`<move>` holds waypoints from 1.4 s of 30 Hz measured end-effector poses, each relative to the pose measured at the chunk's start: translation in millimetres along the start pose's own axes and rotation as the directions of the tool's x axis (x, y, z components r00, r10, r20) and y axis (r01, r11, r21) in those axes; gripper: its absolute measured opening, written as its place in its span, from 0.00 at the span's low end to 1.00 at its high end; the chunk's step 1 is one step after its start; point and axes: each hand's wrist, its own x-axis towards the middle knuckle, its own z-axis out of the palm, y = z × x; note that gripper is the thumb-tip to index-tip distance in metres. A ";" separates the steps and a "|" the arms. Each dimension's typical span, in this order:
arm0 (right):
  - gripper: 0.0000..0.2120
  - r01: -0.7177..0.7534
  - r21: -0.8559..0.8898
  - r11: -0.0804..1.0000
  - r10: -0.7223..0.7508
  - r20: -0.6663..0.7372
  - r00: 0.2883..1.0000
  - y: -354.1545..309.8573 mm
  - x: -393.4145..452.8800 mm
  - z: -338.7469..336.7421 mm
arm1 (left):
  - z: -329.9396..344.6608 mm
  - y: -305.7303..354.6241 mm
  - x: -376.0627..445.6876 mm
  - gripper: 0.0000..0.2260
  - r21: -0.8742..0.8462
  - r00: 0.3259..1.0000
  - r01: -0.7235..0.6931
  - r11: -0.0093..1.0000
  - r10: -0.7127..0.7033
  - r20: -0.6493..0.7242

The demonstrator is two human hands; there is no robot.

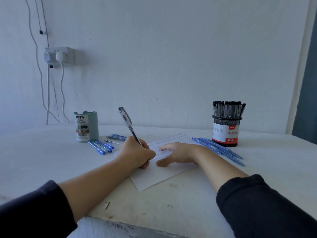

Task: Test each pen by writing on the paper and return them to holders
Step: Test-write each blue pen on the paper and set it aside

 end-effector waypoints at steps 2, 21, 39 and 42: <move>0.37 0.002 0.000 1.000 -0.002 -0.002 1.000 0.1 -0.2 -0.1 | -0.3 0.0 -0.5 0.03 -0.008 1.000 -0.004 1.000 0.004 0.001; 0.35 0.031 -0.036 0.999 -0.030 0.011 0.999 0.0 -1.7 -1.5 | -14.5 8.5 12.6 0.10 -0.526 0.986 0.041 0.849 -0.119 -0.116; 0.07 0.242 0.334 0.911 -0.063 -0.467 0.882 2.1 3.5 -10.4 | -3.8 -9.9 61.3 0.06 0.614 0.922 -0.204 0.762 0.360 -0.141; 0.11 0.235 0.220 0.947 -0.107 -0.472 0.875 -1.1 7.1 -6.6 | -4.1 -10.1 57.7 0.08 0.650 0.898 -0.263 0.713 0.428 -0.106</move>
